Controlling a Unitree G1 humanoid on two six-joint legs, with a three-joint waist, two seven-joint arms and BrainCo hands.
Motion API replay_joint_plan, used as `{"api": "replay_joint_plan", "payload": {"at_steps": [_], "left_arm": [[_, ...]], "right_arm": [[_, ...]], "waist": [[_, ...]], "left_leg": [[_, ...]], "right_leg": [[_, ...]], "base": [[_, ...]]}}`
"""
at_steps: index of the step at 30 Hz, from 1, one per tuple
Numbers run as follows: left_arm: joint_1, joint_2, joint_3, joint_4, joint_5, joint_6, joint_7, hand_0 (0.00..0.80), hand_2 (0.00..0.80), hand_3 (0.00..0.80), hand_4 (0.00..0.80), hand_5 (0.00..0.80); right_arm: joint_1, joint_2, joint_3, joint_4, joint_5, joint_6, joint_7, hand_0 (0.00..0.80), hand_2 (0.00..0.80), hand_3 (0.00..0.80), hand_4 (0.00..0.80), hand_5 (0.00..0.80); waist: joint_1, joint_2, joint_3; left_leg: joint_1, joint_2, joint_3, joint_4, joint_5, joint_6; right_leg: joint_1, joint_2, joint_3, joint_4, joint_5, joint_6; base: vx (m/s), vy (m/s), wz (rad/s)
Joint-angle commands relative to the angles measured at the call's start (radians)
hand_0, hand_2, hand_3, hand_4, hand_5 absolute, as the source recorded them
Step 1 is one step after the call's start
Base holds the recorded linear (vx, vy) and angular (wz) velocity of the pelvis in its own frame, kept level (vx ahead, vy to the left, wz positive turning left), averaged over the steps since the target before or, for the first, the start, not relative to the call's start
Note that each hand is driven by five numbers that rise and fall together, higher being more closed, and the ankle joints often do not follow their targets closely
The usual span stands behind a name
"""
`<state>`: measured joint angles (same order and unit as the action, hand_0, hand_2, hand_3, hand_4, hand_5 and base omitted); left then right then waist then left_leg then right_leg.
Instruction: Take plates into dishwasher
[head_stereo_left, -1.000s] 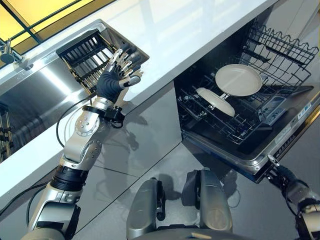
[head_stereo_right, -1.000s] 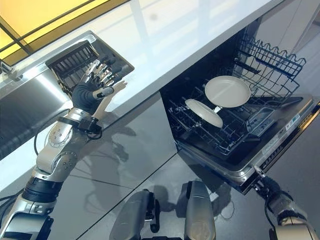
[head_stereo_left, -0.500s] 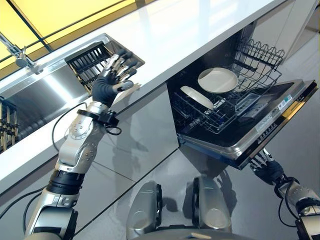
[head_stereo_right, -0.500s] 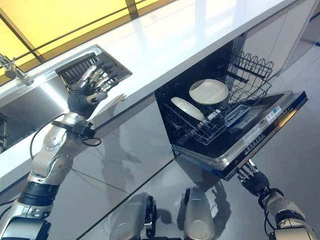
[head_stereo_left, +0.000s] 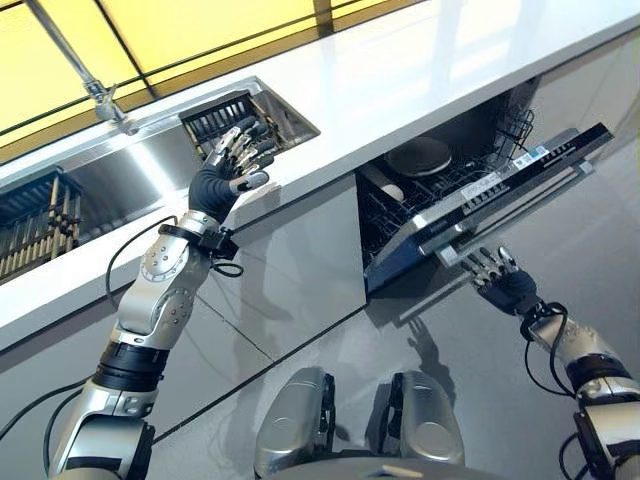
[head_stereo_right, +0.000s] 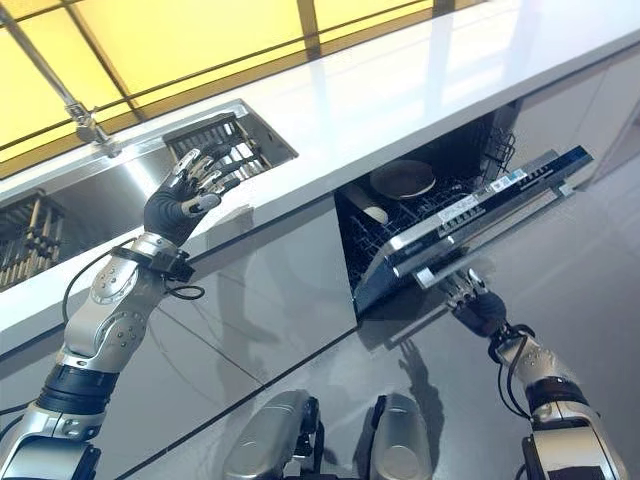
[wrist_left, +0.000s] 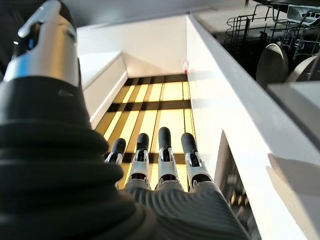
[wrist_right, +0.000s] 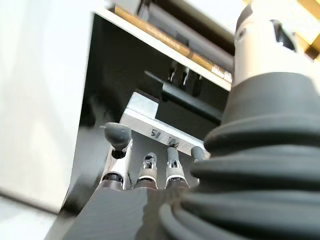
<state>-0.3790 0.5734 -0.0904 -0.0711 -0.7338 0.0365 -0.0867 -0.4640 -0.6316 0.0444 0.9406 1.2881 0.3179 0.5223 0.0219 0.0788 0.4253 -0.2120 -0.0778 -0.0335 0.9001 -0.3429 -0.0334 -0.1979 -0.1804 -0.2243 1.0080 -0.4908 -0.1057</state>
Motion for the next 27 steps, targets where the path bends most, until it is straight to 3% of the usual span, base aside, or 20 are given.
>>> {"api": "replay_joint_plan", "payload": {"at_steps": [1, 11, 17, 19, 22, 25, 27], "left_arm": [[0.018, -0.004, 0.009, 0.046, -0.021, -0.037, -0.004, 0.0, 0.0, 0.0, 0.0, 0.0], [0.015, -0.005, 0.015, 0.049, -0.031, -0.071, -0.038, 0.0, 0.0, 0.0, 0.0, 0.0], [0.0, -0.02, 0.012, 0.054, -0.028, -0.111, -0.027, 0.0, 0.0, 0.0, 0.0, 0.0], [0.004, -0.027, 0.007, 0.051, -0.009, -0.136, -0.004, 0.0, 0.0, 0.0, 0.0, 0.0], [0.034, -0.045, 0.012, 0.037, 0.022, -0.184, 0.044, 0.0, 0.0, 0.0, 0.0, 0.0], [0.099, -0.077, 0.034, -0.026, 0.07, -0.197, 0.091, 0.0, 0.0, 0.0, 0.0, 0.0], [0.143, -0.112, 0.056, -0.054, 0.113, -0.215, 0.116, 0.0, 0.0, 0.0, 0.0, 0.0]], "right_arm": [[-0.206, 0.032, -0.084, -0.033, 0.067, -0.057, 0.086, 0.0, 0.0, 0.0, 0.0, 0.0], [-0.124, 0.051, -0.083, -0.05, -0.083, -0.123, 0.055, 0.0, 0.0, 0.0, 0.0, 0.0], [-0.048, 0.038, -0.03, -0.133, -0.356, -0.208, 0.011, 0.0, 0.0, 0.0, 0.0, 0.0], [-0.006, 0.019, 0.021, -0.221, -0.459, -0.253, -0.08, 0.0, 0.0, 0.0, 0.0, 0.0], [0.099, 0.004, 0.031, -0.418, -0.7, -0.344, -0.309, 0.0, 0.0, 0.0, 0.0, 0.0], [0.239, 0.046, -0.009, -0.677, -0.975, -0.349, -0.535, 0.0, 0.0, 0.0, 0.0, 0.0], [0.322, 0.096, -0.044, -0.836, -1.14, -0.352, -0.625, 0.0, 0.0, 0.0, 0.0, 0.0]], "waist": [[0.044, -0.016, -0.132], [0.047, -0.047, -0.171], [0.032, -0.068, -0.225], [0.021, -0.075, -0.247], [-0.009, -0.083, -0.281], [-0.034, -0.08, -0.303], [-0.051, -0.074, -0.317]], "left_leg": [[-0.032, 0.007, -0.023, 0.038, 0.096, 0.05], [0.058, 0.014, -0.023, -0.17, 0.122, 0.043], [0.165, 0.019, -0.017, -0.434, 0.151, 0.047], [0.213, 0.024, -0.007, -0.549, 0.186, 0.048], [0.266, 0.035, 0.008, -0.706, 0.256, 0.056], [0.301, 0.042, 0.018, -0.821, 0.296, 0.069], [0.321, 0.045, 0.027, -0.891, 0.316, 0.079]], "right_leg": [[0.097, 0.06, 0.055, -0.141, 0.137, 0.025], [0.179, 0.068, 0.036, -0.347, 0.212, 0.05], [0.251, 0.083, 0.056, -0.595, 0.287, 0.071], [0.278, 0.093, 0.071, -0.697, 0.318, 0.081], [0.301, 0.112, 0.096, -0.827, 0.384, 0.095], [0.313, 0.127, 0.124, -0.915, 0.431, 0.107], [0.318, 0.135, 0.138, -0.964, 0.456, 0.114]], "base": [[0.032, 0.004, 0.26], [-0.021, 0.019, 0.01], [-0.037, 0.085, -0.06], [-0.015, 0.084, -0.13], [-0.018, 0.1, -0.2], [-0.024, 0.091, -0.24], [-0.024, 0.091, -0.31]]}}
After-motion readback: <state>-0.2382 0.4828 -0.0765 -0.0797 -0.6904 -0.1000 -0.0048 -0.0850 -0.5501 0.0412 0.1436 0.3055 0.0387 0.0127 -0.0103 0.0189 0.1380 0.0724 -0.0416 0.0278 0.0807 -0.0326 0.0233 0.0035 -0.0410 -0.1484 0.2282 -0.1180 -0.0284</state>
